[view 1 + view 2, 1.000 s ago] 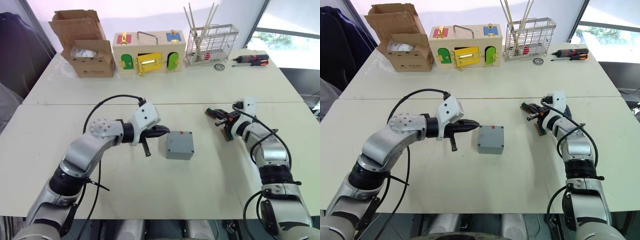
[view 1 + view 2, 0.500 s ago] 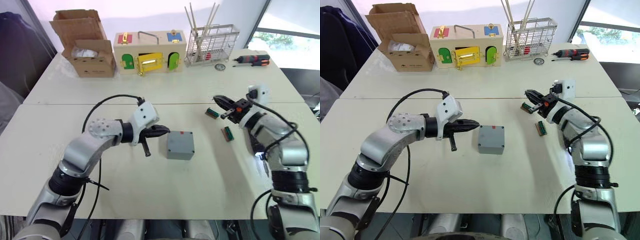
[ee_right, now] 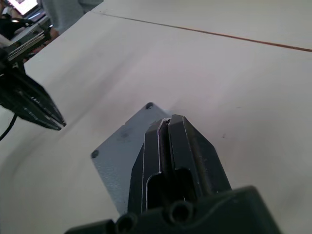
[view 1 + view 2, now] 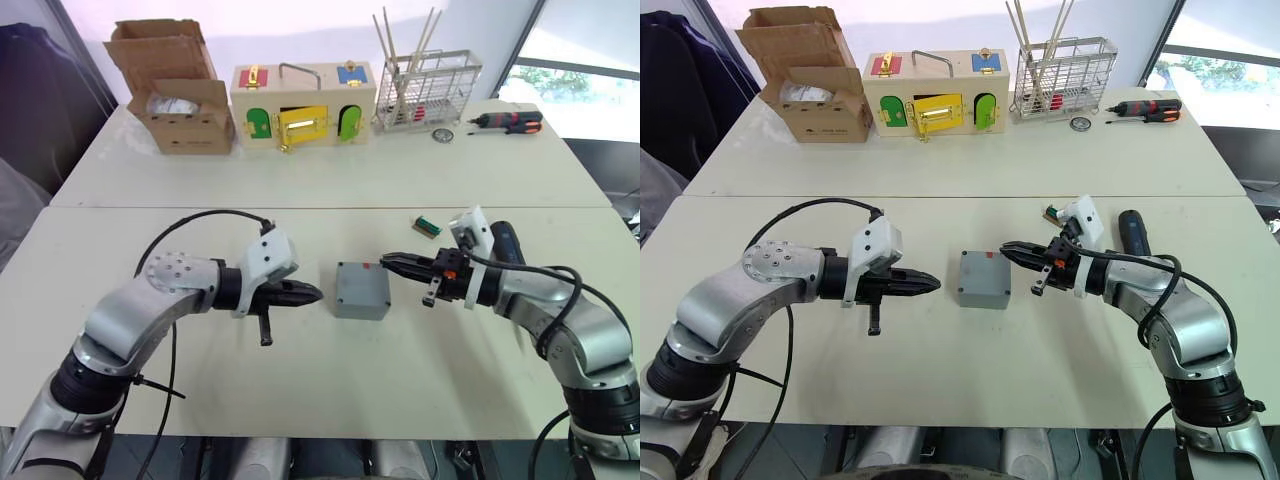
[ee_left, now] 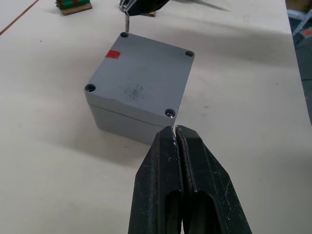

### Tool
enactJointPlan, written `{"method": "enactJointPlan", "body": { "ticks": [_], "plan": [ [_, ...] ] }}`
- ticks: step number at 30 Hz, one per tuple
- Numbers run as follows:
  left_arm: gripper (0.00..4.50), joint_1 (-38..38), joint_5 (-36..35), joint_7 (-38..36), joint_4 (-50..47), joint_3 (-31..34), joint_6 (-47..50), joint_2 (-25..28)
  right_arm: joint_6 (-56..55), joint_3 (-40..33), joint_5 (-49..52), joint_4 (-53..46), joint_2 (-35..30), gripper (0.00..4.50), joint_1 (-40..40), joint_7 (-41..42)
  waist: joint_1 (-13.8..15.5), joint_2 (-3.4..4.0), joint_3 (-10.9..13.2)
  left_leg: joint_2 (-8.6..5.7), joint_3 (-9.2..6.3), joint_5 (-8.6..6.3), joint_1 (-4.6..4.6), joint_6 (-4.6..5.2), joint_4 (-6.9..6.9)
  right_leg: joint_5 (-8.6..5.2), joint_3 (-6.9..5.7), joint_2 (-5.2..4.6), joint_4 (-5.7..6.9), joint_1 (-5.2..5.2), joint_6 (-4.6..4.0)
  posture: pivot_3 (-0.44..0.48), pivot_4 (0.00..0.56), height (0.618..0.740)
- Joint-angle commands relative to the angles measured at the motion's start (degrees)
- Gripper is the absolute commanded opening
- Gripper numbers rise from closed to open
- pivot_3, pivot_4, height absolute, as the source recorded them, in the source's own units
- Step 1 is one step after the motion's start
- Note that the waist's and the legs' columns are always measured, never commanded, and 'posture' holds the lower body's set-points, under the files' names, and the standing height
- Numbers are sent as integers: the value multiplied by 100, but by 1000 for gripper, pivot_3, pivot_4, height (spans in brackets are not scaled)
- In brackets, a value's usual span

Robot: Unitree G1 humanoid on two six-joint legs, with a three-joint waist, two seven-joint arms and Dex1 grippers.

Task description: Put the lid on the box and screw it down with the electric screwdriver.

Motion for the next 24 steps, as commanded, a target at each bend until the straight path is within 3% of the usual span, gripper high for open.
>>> {"method": "enactJointPlan", "body": {
  "ticks": [1,24],
  "plan": [
    [0,-5,-123,86,-240,98,10,-20,-109,-93,14,-28,55,28,-3,-45,-1,0,0,0,0,0,0,0,-1,0,0,0,0,-1,0,0,150,730],
    [0,-89,-81,243,-168,-35,-111,0,-229,27,-191,267,11,28,67,17,5,0,0,1,1,0,0,0,-1,0,0,0,0,-1,0,0,150,730]
  ]
}}
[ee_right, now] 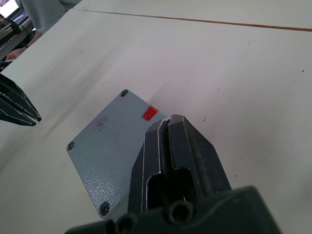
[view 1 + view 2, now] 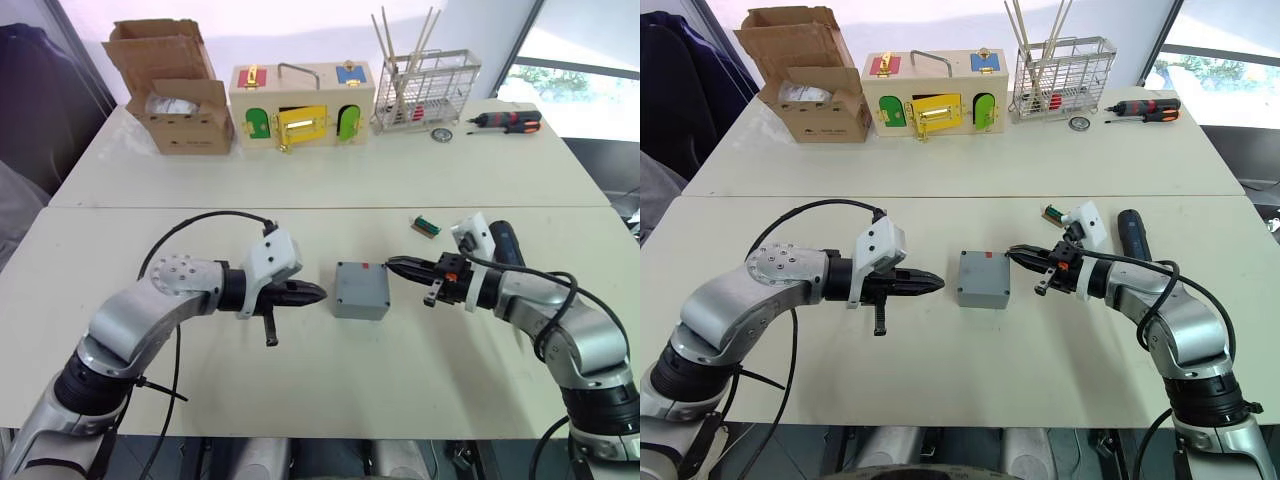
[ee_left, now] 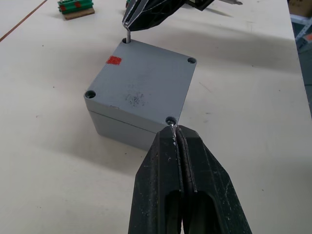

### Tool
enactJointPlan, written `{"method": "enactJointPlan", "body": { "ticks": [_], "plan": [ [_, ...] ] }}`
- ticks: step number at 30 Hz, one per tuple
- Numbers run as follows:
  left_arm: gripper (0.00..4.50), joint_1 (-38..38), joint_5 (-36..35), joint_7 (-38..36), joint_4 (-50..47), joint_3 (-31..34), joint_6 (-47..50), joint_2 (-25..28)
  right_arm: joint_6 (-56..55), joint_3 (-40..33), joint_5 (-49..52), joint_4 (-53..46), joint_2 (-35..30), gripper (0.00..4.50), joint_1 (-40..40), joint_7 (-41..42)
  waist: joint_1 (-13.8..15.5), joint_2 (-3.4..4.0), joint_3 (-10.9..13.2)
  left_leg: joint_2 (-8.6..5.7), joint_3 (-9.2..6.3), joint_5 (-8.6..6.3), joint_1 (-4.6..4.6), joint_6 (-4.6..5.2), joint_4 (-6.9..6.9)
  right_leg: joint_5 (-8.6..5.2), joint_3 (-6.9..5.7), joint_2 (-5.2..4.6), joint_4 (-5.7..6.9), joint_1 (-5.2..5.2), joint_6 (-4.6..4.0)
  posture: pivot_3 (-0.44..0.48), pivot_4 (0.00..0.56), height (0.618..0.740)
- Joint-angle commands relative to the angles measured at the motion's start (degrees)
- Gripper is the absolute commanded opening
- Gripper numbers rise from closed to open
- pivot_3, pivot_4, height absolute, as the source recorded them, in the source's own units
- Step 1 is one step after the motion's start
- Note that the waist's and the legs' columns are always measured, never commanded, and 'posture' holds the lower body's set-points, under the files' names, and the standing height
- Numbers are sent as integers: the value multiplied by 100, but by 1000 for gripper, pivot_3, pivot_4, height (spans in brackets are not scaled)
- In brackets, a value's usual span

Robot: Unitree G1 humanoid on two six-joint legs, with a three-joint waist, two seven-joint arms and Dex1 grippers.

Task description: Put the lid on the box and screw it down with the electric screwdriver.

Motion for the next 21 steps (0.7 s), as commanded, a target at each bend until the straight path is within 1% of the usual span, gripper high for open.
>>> {"method": "enactJointPlan", "body": {
  "ticks": [1,9,10,12,13,14,17,18,19,20,21],
  "plan": [
    [0,-83,22,10,-114,32,-105,14,-163,34,-94,-3,13,28,-51,26,-1,0,0,0,0,0,0,0,0,0,0,0,0,0,0,0,150,730],
    [0,-69,43,66,-121,12,-135,-15,-208,185,-142,42,3,28,-107,125,-2,0,0,0,0,0,0,0,0,0,0,0,0,0,0,0,150,730],
    [0,-63,42,76,-126,7,-139,-24,-233,185,-163,46,-22,282,-104,148,-2,0,0,0,0,0,0,0,0,0,0,0,0,0,0,0,150,730],
    [0,-53,46,81,-124,-3,-156,-30,-245,170,-178,39,-61,939,-104,197,-2,0,0,0,0,0,0,0,0,0,0,0,0,0,0,0,150,730],
    [0,-52,44,83,-121,-8,-164,-35,-252,156,-187,33,-81,1374,-109,226,-1,0,0,0,0,0,0,0,0,0,0,0,0,0,0,0,150,730],
    [0,-55,43,89,-121,-16,-165,-42,-257,142,-191,33,-94,1961,-110,250,0,0,0,0,0,0,0,0,0,0,0,0,0,0,0,0,150,730],
    [0,-82,49,104,-89,-48,-187,-78,-261,72,-192,33,-143,3386,-143,277,0,0,0,0,0,0,0,0,0,0,0,0,0,0,0,0,150,730],
    [0,-88,51,101,-78,-53,-196,-88,-254,50,-188,33,-154,3689,-160,271,-1,0,0,0,0,0,0,0,0,0,0,0,0,0,0,0,150,730],
    [0,-97,40,94,-62,-47,-211,-112,-257,12,-193,31,-180,4085,-176,263,-2,0,0,0,0,0,0,0,0,0,0,0,0,0,0,0,150,730],
    [0,-116,35,102,-48,-59,-216,-144,-268,-24,-194,46,-208,4321,-183,274,1,0,0,0,0,0,0,0,0,0,0,0,0,0,0,0,150,730],
    [0,-138,2,89,-23,-34,-234,-180,-243,-127,-187,61,-227,4439,-234,203,3,0,0,0,0,0,0,0,0,0,0,0,0,0,0,0,150,730]
  ]
}}
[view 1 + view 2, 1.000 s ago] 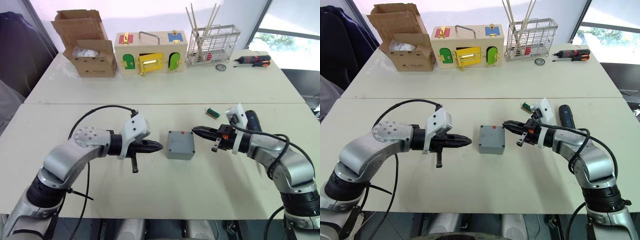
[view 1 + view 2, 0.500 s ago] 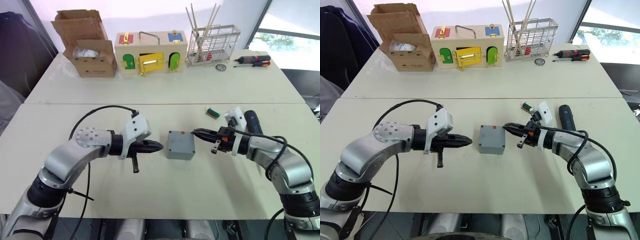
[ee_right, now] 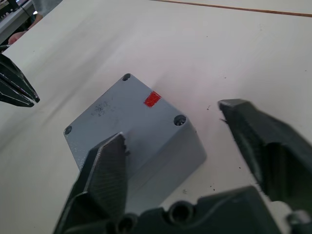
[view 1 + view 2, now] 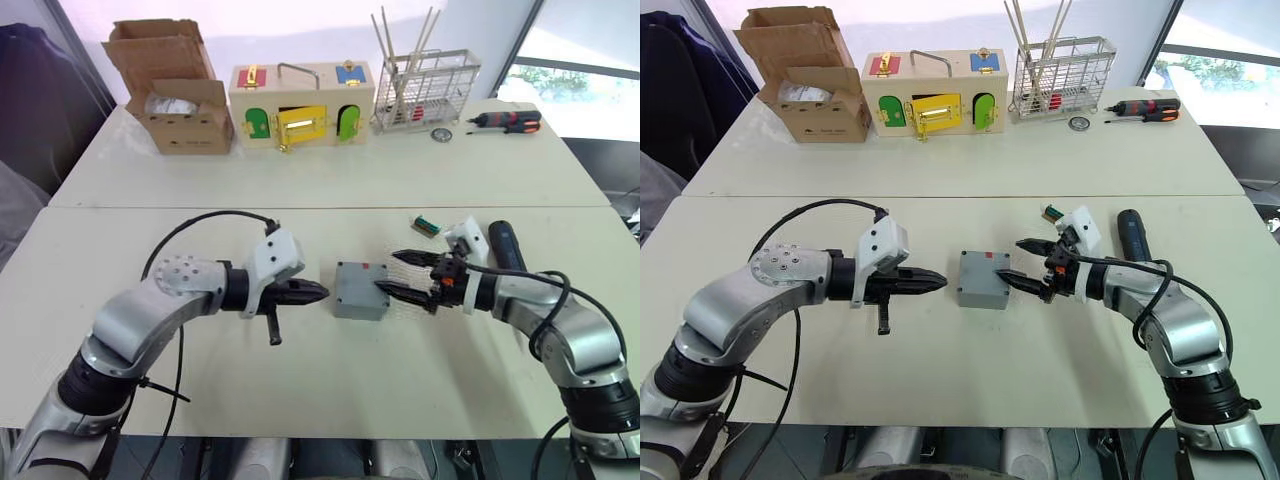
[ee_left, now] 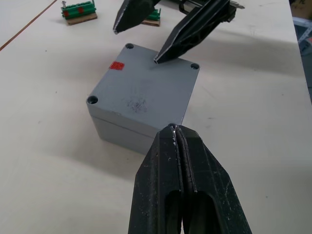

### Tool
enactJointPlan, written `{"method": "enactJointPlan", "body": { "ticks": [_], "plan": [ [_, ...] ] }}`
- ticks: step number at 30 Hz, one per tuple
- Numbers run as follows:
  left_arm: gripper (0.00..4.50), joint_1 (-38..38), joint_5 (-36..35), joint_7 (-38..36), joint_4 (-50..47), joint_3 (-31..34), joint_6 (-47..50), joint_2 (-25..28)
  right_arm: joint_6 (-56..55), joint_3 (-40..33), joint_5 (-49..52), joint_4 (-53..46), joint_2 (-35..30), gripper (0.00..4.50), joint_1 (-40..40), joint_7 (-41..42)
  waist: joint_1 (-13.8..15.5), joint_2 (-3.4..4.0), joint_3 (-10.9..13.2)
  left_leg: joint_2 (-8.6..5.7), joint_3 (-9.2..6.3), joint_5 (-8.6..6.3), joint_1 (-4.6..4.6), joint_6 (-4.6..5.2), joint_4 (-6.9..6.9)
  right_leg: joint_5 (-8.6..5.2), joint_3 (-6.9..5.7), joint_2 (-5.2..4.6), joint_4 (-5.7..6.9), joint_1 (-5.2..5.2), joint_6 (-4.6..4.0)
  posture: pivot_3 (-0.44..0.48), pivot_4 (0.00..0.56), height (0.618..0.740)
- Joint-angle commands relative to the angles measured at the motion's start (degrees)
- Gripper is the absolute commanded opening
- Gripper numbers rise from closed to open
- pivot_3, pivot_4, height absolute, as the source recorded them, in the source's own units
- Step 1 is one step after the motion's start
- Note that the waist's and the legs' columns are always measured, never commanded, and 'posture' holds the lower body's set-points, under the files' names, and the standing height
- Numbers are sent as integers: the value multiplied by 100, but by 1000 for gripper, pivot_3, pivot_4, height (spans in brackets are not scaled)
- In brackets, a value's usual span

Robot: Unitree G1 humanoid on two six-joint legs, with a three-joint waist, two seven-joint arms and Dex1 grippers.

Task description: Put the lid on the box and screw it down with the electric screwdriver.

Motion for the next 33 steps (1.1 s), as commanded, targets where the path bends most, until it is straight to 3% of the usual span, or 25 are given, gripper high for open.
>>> {"method": "enactJointPlan", "body": {
  "ticks": [1,7,10,13,16,19,22,27,33],
  "plan": [
    [0,-178,-87,-26,-4,81,-127,-151,85,-507,148,-54,-153,4439,-276,-121,1,0,0,0,0,0,0,0,0,0,0,0,0,0,0,0,150,730],
    [0,-782,-237,-236,297,40,-340,-614,2234,-1891,1371,308,-970,4439,-1291,-476,10,-1,2,-4,-1,1,-5,-2,5,0,0,-4,-4,1,0,0,150,730],
    [0,-961,-116,-333,386,-215,-564,-796,1689,-2026,932,794,-1422,4439,-1494,-394,-4,-1,1,2,0,0,-3,1,-11,0,-5,-1,-17,1,0,0,150,730],
    [0,-1020,60,-495,429,-444,-866,-880,1711,-1743,548,1195,-2256,4439,-1290,-38,7,2,3,-1,12,0,-4,1,-9,0,1,-3,-19,1,0,0,150,730],
    [0,-1026,195,-565,467,-568,-1041,-900,1724,-1565,422,1412,-2594,4439,-1233,148,-15,2,3,0,14,-2,-4,4,-4,0,1,-3,-21,3,0,0,150,730],
    [0,-990,572,-712,468,-883,-1378,-808,2246,-831,57,1744,-3340,4439,-1248,441,-30,15,3,2,20,-3,-2,5,-4,0,5,-3,-20,3,0,0,150,730],
    [0,-931,637,-743,279,-1065,-1499,-906,3234,225,-21,2404,-3762,4439,-1886,1034,-25,23,4,4,21,-5,-3,9,-3,0,6,-2,-25,1,0,0,150,730],
    [0,-784,705,-572,-16,-1196,-1405,-1030,3536,1439,-436,3210,-3719,4439,-2678,1786,-28,24,4,4,24,-16,-4,29,-3,0,7,-3,-38,4,0,0,150,730],
    [0,-585,661,-248,-392,-1199,-1100,-1088,3739,2371,-943,4348,-3294,4439,-3464,2333,-6,24,5,3,25,-10,-5,18,-2,1,8,-3,-41,4,1,0,150,730]
  ]
}}
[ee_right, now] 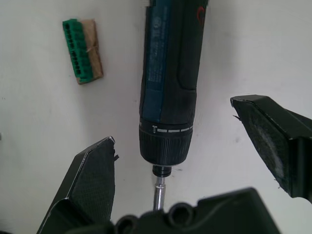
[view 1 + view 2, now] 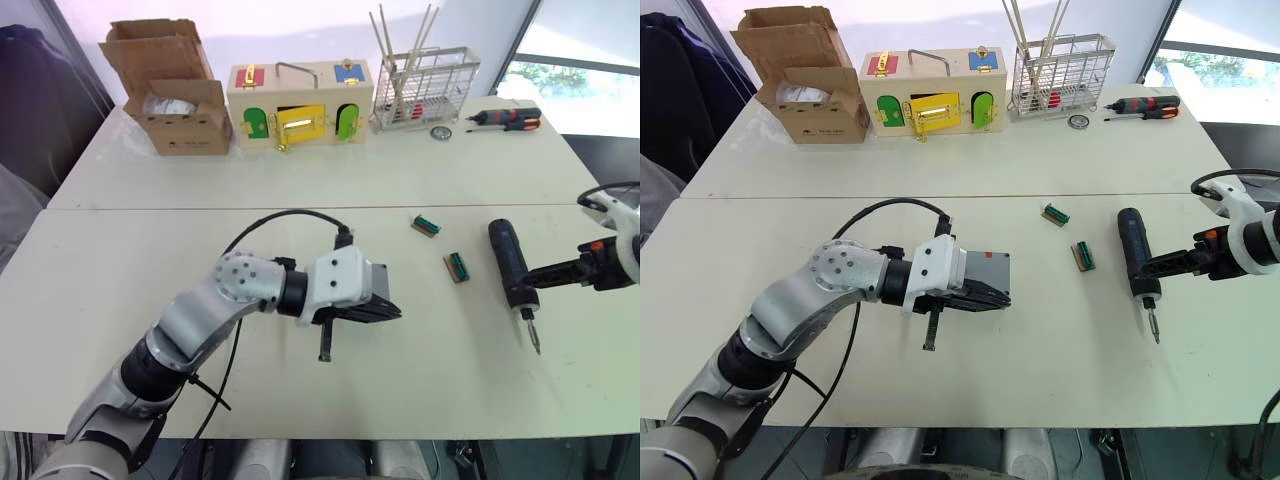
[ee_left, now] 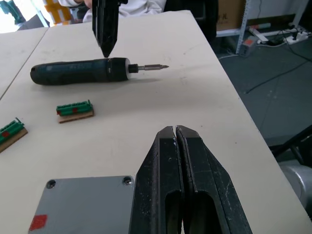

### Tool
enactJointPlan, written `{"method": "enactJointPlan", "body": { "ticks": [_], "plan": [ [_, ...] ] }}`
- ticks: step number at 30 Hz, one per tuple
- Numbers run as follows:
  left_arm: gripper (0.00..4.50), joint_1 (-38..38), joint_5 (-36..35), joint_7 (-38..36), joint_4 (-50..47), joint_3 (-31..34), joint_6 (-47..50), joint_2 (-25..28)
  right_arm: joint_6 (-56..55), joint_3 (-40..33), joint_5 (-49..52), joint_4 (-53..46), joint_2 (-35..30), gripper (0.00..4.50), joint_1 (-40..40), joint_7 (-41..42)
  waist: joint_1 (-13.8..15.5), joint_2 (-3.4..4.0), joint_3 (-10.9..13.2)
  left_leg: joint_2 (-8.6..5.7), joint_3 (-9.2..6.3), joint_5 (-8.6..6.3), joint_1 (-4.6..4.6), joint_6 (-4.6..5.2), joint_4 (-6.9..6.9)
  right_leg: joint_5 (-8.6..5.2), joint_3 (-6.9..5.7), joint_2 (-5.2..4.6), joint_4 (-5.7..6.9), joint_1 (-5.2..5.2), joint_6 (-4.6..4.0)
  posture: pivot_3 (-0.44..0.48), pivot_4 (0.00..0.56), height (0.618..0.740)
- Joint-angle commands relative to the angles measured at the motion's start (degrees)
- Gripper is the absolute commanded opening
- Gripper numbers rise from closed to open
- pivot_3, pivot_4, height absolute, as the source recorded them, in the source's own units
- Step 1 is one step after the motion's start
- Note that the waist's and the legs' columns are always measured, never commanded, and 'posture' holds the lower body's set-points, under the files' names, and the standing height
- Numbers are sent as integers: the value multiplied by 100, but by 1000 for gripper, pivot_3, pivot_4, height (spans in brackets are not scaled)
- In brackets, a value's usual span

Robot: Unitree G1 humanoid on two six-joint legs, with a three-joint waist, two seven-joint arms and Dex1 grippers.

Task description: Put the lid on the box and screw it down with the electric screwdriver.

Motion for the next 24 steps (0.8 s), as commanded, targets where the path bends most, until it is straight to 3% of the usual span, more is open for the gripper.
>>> {"method": "enactJointPlan", "body": {
  "ticks": [1,15,24],
  "plan": [
    [0,67,-39,190,-367,53,158,-42,15,373,-353,488,107,4439,-342,312,15,0,0,0,0,1,0,-2,0,0,0,0,0,0,0,0,150,730],
    [0,212,-35,543,-536,7,403,-84,-649,1364,-1716,2126,1349,4439,-1115,651,1,-13,-6,-2,-3,5,0,-9,5,1,-2,0,0,4,0,0,150,730],
    [0,280,41,761,-574,-36,465,-146,-1307,1820,-2515,2290,1449,1875,-1025,1398,8,-25,-11,-4,-11,4,3,-9,8,1,-7,0,-6,15,0,0,150,730]
  ]
}}
